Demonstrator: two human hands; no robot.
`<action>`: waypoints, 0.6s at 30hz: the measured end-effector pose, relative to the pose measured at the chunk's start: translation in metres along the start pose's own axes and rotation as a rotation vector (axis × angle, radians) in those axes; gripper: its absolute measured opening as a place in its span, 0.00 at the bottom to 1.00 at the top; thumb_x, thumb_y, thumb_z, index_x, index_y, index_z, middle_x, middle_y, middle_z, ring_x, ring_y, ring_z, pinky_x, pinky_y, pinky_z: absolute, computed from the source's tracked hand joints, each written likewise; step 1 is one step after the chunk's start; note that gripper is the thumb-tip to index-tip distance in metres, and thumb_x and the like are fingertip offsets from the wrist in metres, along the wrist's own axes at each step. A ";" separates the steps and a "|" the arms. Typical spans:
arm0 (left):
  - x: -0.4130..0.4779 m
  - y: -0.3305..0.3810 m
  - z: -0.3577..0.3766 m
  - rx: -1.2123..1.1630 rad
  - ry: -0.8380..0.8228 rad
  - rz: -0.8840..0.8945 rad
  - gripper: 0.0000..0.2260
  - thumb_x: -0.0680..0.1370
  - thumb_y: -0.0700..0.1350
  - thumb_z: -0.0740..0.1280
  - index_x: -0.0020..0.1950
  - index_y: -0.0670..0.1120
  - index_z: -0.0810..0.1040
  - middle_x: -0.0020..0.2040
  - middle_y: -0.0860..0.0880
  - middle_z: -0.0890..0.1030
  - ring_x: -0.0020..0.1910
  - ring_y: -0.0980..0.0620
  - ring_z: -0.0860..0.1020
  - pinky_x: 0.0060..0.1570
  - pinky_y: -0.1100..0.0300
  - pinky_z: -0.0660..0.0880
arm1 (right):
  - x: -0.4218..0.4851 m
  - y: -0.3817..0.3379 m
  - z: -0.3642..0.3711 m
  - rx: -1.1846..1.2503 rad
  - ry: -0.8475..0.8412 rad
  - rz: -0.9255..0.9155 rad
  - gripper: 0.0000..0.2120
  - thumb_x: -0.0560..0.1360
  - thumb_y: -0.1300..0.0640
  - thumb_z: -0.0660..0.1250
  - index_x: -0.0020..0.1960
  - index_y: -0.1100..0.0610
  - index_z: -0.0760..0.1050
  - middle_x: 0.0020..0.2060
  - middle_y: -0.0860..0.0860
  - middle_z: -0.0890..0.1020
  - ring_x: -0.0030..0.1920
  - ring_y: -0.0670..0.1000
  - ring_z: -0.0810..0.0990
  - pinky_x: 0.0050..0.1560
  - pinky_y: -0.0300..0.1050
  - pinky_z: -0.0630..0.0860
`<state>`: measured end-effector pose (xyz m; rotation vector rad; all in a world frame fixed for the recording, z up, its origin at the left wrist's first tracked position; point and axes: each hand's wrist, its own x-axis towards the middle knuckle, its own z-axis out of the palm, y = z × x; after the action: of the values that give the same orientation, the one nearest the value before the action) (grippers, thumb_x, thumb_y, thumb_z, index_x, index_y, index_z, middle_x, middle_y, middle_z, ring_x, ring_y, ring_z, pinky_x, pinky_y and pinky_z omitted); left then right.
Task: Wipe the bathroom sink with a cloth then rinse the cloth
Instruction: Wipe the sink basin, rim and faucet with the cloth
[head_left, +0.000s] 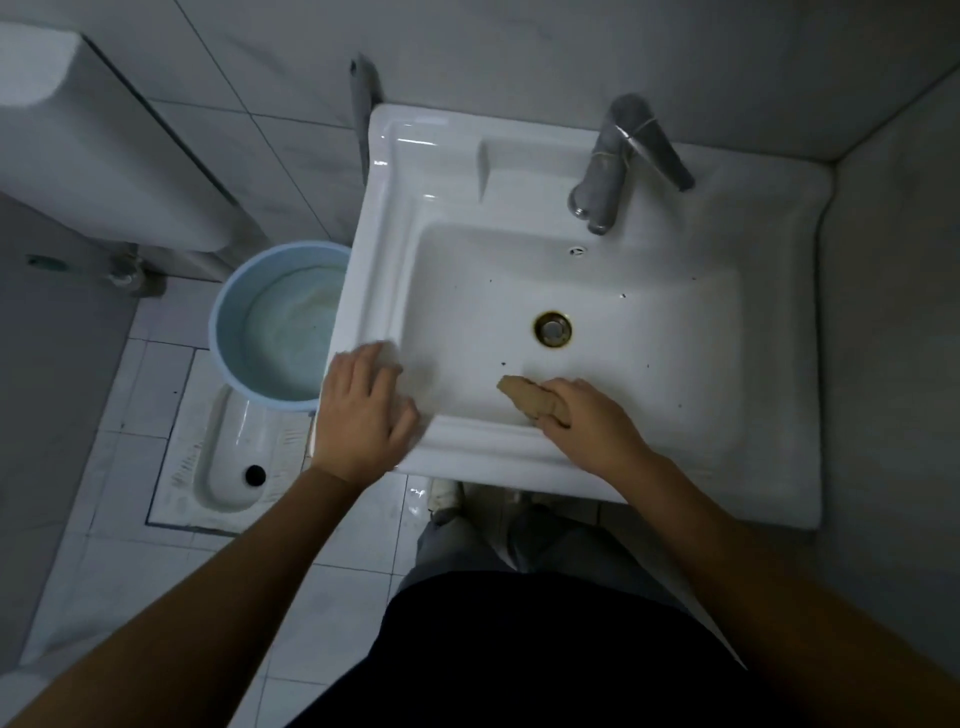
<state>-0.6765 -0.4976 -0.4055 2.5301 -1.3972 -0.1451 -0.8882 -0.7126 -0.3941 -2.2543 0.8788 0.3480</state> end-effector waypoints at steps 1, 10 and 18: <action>-0.005 0.014 0.002 -0.016 -0.004 0.006 0.19 0.78 0.52 0.63 0.61 0.41 0.78 0.67 0.39 0.76 0.66 0.38 0.73 0.70 0.42 0.67 | -0.006 0.009 -0.005 -0.016 0.003 -0.004 0.16 0.78 0.51 0.66 0.64 0.54 0.74 0.53 0.54 0.78 0.50 0.54 0.79 0.51 0.51 0.78; -0.035 0.064 0.042 -0.015 -0.010 0.082 0.14 0.81 0.52 0.60 0.57 0.44 0.76 0.56 0.44 0.80 0.57 0.43 0.75 0.63 0.49 0.68 | -0.061 0.078 -0.030 -0.088 0.119 -0.023 0.16 0.78 0.51 0.67 0.64 0.53 0.75 0.51 0.52 0.78 0.52 0.53 0.75 0.50 0.51 0.76; -0.034 0.061 0.048 -0.012 0.022 0.112 0.13 0.80 0.52 0.60 0.56 0.44 0.75 0.55 0.45 0.80 0.55 0.44 0.75 0.60 0.50 0.68 | -0.074 0.063 -0.010 -0.086 0.206 -0.059 0.21 0.76 0.52 0.68 0.69 0.51 0.75 0.54 0.51 0.77 0.57 0.53 0.73 0.54 0.50 0.75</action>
<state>-0.7548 -0.5082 -0.4368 2.4291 -1.5207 -0.1050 -0.9854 -0.7164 -0.3840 -2.4220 0.9150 0.1303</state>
